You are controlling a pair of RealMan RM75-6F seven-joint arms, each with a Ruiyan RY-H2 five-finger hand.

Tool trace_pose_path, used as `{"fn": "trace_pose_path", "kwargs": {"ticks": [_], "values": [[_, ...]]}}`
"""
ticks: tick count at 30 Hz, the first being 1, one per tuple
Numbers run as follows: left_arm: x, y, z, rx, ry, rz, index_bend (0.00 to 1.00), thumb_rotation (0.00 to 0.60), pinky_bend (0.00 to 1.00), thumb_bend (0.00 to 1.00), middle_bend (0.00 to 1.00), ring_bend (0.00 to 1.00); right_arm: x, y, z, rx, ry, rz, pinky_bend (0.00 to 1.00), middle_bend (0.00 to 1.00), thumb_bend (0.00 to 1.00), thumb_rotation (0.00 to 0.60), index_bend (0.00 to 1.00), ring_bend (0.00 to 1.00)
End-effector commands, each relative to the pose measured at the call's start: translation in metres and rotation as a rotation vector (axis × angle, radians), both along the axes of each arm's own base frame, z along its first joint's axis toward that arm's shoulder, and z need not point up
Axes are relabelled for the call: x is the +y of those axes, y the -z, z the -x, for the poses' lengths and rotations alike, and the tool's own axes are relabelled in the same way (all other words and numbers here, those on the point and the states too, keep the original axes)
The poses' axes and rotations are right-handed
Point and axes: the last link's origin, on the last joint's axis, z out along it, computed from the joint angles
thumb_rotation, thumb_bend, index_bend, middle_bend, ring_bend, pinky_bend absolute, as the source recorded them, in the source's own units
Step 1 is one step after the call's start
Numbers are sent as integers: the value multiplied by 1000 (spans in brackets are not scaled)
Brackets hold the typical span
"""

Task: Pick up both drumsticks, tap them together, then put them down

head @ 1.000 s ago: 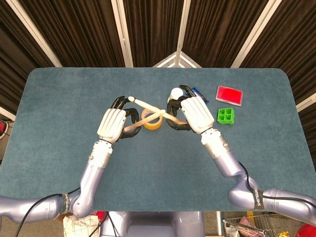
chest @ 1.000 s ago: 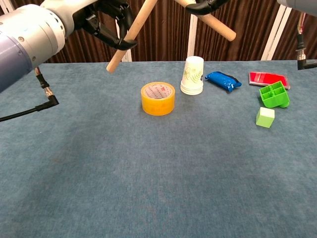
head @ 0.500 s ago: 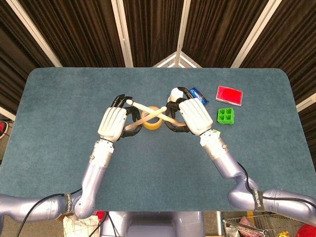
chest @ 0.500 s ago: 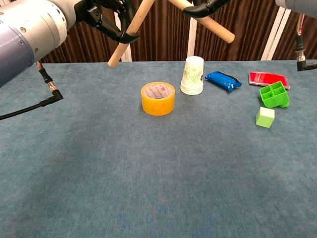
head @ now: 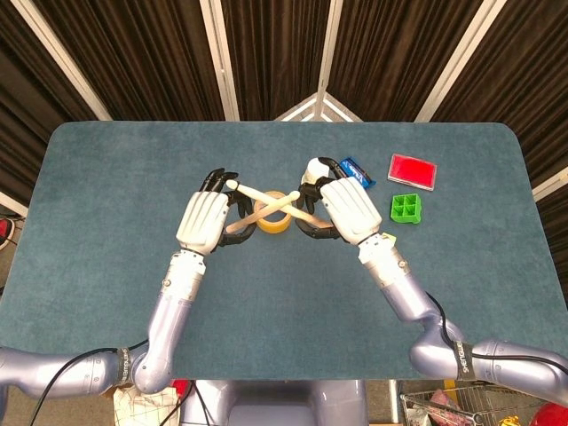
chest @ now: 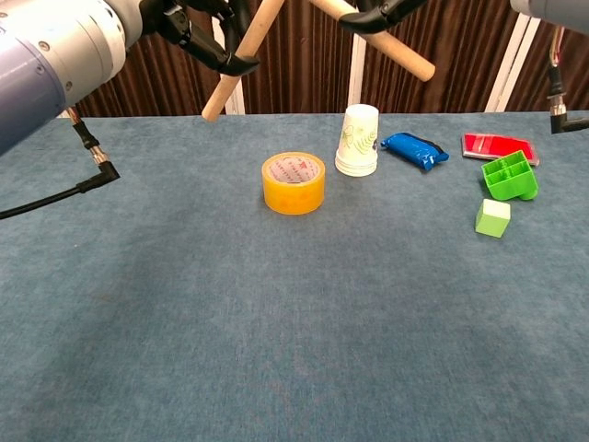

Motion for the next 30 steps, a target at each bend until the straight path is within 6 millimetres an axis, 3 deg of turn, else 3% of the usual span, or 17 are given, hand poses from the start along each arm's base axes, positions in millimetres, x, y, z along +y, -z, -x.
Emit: {"fn": "trace_pose_path", "kwargs": {"ticks": [1, 30], "values": [[0, 1, 1, 4, -5, 4, 676, 600, 107, 430, 604, 171, 0, -1, 0, -11, 2, 1, 112, 668, 468, 600, 756, 505], [-5, 0, -11, -12, -1, 20, 680, 600, 107, 427, 604, 171, 6, -6, -5, -31, -39, -2, 111, 672, 474, 600, 761, 505]]}}
